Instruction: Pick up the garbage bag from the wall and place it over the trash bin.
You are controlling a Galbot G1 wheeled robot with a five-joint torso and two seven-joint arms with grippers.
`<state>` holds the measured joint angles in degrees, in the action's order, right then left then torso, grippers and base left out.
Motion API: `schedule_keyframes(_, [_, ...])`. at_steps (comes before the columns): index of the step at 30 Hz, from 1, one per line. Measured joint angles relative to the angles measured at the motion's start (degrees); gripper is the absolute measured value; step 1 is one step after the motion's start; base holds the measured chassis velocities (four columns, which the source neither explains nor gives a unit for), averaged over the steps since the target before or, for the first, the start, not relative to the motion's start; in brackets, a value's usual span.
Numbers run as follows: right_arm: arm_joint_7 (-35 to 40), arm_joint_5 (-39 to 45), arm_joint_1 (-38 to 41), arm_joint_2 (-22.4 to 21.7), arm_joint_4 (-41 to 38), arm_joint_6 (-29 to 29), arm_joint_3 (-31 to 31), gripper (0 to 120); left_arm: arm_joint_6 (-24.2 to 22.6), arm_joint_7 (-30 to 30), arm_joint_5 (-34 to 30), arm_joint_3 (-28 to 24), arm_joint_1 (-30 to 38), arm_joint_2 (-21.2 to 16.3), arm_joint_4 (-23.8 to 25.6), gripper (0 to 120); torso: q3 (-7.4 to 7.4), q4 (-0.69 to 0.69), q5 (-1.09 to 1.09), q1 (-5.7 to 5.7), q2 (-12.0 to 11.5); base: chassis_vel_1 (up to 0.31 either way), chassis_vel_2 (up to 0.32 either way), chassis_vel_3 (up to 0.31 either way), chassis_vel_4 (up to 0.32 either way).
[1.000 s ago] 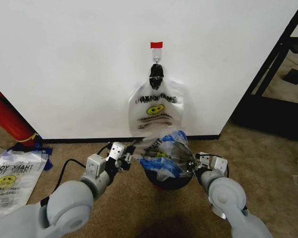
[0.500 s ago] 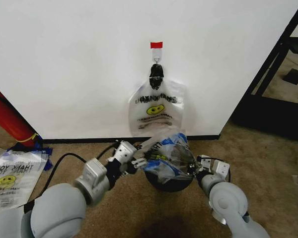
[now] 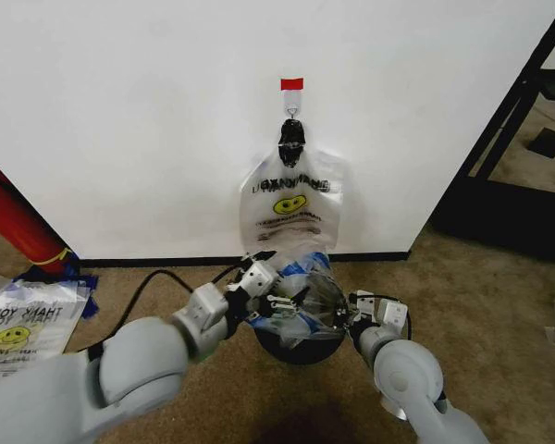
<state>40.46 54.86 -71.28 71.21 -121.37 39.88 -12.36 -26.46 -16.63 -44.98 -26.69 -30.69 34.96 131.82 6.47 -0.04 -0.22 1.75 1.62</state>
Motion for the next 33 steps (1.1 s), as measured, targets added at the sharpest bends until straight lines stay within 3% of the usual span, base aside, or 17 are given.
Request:
schedule_keyframes(2, [0.01, -0.07, 0.07, 0.01, 0.04, 0.04, 0.08, 0, -0.11, -0.06, -0.02, -1.06, 1.01, 0.73, -1.08, 89, 0.00, 0.00, 0.01, 0.00, 0.00, 0.000, 0.000, 0.000, 0.000])
schedule_keyframes(6, [0.04, -0.22, -0.03, -0.06, 0.16, 0.10, 0.19, 0, -0.34, -0.25, 0.42, -3.99, 3.93, 3.51, -5.18, 72, 0.00, -0.02, 0.00, 0.00, -0.01, 0.000, 0.000, 0.000, 0.000])
schedule_keyframes(9, [0.04, -0.24, -0.08, -0.18, 0.21, 0.13, 0.21, 0, -0.09, -0.26, 2.04, -5.00, 4.79, 4.91, -7.68, 69, 0.00, -0.01, 0.00, 0.00, -0.01, 0.000, 0.000, 0.000, 0.000])
schedule_keyframes(13, [0.04, -0.21, -0.05, -0.26, 0.21, 0.15, 0.27, 0, 0.12, -0.20, 3.04, -5.70, 5.35, 5.76, -9.41, 67, 0.00, -0.01, 0.00, 0.00, -0.01, 0.000, 0.000, 0.000, 0.000])
schedule_keyframes(17, [0.15, 0.06, 0.51, -0.30, 0.22, 0.23, 0.43, 0, 0.35, 0.87, 3.58, -6.34, 5.59, 6.48, -11.97, 55, 0.00, -0.01, 0.00, 0.00, -0.01, 0.000, 0.000, 0.000, 0.000])
schedule_keyframes(25, [0.62, 0.62, 1.12, -0.06, 0.32, 0.28, 0.35, 0, 0.04, 1.43, 3.68, -6.48, 5.68, 7.09, -13.70, 47, 0.00, -0.01, 0.00, 0.00, -0.01, 0.000, 0.000, 0.000, 0.000])
schedule_keyframes(29, [0.68, 1.33, 1.26, -0.16, 0.22, 0.33, 0.01, 0, -0.55, 0.70, 4.02, -6.67, 5.75, 7.42, -14.59, 25, 0.00, -0.01, 0.00, 0.00, -0.01, 0.000, 0.000, 0.000, 0.000])
schedule_keyframes(33, [0.68, 1.49, 1.02, -0.14, 0.08, 0.37, -0.04, 0, -0.55, -0.69, 4.17, -6.63, 5.50, 7.78, -15.28, 14, 0.00, -0.01, 0.00, 0.00, -0.01, 0.000, 0.000, 0.000, 0.000])
